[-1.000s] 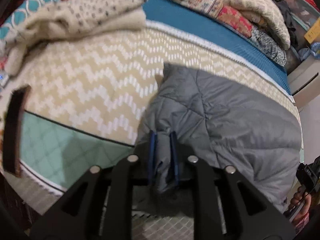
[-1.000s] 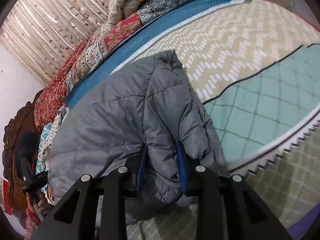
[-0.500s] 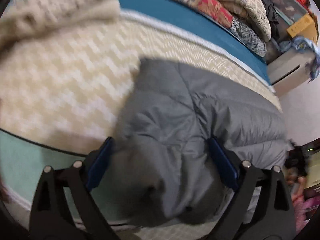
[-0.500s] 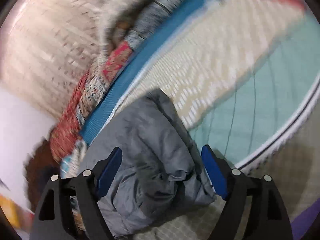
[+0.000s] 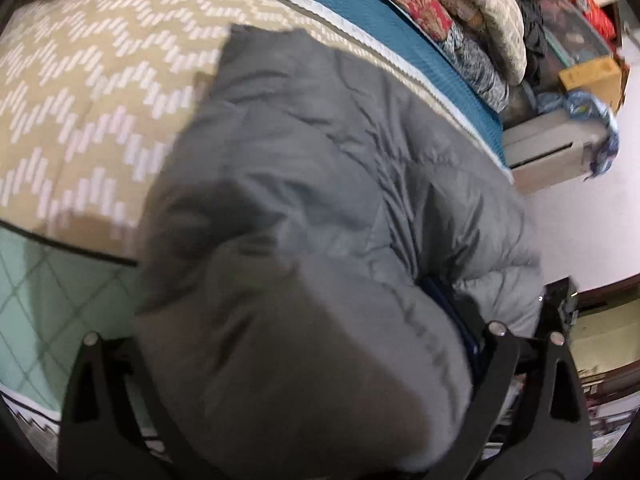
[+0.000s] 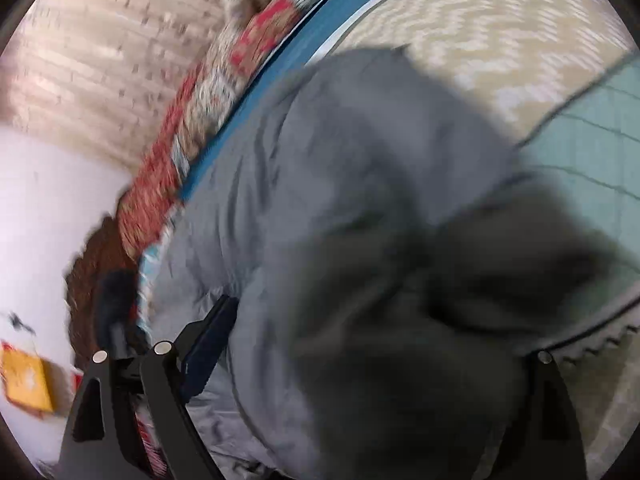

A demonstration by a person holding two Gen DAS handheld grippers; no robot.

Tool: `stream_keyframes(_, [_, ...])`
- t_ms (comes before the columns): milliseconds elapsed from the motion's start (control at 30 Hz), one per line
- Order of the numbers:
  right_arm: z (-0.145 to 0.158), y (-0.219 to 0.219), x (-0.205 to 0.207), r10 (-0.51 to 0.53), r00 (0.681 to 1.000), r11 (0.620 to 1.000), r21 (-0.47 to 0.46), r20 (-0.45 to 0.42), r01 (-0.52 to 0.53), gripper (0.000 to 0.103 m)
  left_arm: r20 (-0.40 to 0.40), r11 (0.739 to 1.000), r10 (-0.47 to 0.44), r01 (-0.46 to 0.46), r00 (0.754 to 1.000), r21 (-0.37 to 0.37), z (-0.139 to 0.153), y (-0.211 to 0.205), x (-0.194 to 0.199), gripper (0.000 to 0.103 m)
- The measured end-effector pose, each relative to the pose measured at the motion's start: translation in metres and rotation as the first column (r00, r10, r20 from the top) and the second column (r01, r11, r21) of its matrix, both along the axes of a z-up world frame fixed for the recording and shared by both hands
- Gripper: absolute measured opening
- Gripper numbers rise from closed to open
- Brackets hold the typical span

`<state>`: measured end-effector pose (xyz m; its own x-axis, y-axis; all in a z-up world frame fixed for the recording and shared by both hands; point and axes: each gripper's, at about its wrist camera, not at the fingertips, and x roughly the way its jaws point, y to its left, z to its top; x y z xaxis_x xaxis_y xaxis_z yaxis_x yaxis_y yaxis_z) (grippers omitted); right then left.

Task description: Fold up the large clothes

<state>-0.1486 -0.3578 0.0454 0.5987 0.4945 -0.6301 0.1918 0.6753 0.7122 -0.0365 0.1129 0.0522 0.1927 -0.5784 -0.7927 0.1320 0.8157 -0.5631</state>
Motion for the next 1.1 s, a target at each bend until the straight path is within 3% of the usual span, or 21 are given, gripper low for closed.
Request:
stream_keyframes(267, [0.002,0.017,0.001,0.029,1.0,0.984,-0.174,0.002,-0.029,0.035,0.08,0.986,-0.017,0.003,0.997,0.165,0.004,-0.021,-0.01,0.097])
stream_keyframes(367, [0.002,0.027,-0.003,0.026,1.0,0.963,-0.267,0.001,-0.024,0.034,0.152,0.956,-0.041,-0.005,0.988,0.295,0.003,-0.037,-0.02,0.097])
stream_keyframes(467, [0.001,0.037,-0.012,0.014,1.0,0.947,-0.322,0.023,-0.006,0.032,0.212,0.925,-0.052,-0.032,0.976,0.378,0.0,-0.044,-0.029,0.098])
stream_keyframes(667, [0.001,0.043,-0.018,0.04,0.998,0.937,-0.349,0.055,-0.018,0.028,0.251,0.896,-0.059,-0.06,0.966,0.441,-0.002,-0.049,-0.034,0.098])
stream_keyframes(867, [-0.004,0.048,-0.019,0.076,0.987,0.933,-0.36,0.14,-0.021,0.027,0.258,0.894,-0.07,-0.054,0.964,0.444,-0.003,-0.049,-0.033,0.098])
stream_keyframes(1100, [-0.005,0.05,-0.018,0.07,0.986,0.928,-0.373,0.153,-0.008,0.027,0.261,0.895,-0.076,-0.049,0.962,0.444,-0.004,-0.052,-0.034,0.098])
